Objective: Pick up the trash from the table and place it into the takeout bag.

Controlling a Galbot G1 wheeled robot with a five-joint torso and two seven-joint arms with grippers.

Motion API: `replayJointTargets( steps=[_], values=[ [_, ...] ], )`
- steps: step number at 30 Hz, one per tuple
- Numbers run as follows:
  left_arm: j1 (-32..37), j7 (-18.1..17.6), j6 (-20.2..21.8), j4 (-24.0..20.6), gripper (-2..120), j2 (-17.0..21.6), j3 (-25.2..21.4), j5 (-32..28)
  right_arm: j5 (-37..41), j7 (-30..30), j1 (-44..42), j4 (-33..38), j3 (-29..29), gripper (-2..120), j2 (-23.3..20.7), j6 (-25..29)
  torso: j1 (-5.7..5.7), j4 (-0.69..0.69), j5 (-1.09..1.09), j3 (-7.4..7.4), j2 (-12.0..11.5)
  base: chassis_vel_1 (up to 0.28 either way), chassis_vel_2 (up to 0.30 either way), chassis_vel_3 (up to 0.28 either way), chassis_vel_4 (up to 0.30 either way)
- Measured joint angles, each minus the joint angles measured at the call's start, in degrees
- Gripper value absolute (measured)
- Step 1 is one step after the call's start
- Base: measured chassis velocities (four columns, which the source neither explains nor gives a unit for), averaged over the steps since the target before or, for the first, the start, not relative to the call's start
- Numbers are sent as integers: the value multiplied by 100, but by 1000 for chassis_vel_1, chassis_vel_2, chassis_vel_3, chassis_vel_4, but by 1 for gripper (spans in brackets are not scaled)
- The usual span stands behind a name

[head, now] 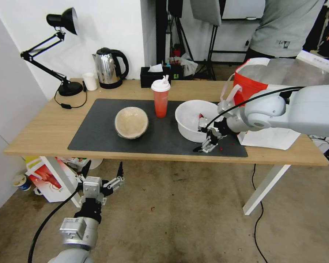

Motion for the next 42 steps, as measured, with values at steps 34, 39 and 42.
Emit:
replayJointTargets(
  steps=[34,39,42],
  values=[
    [0,0,0,0,100,0,0,0,158,-166,-21,-86,201,1,-52,14,0,0,0,0,0,0,0,0,0],
    [0,0,0,0,100,0,0,0,145,-221,72,-60,208,1,0,29,0,0,0,0,0,0,0,0,0],
    [0,0,0,0,100,0,0,0,128,-263,136,-36,207,1,26,50,0,0,1,0,0,0,0,0,0]
  ],
)
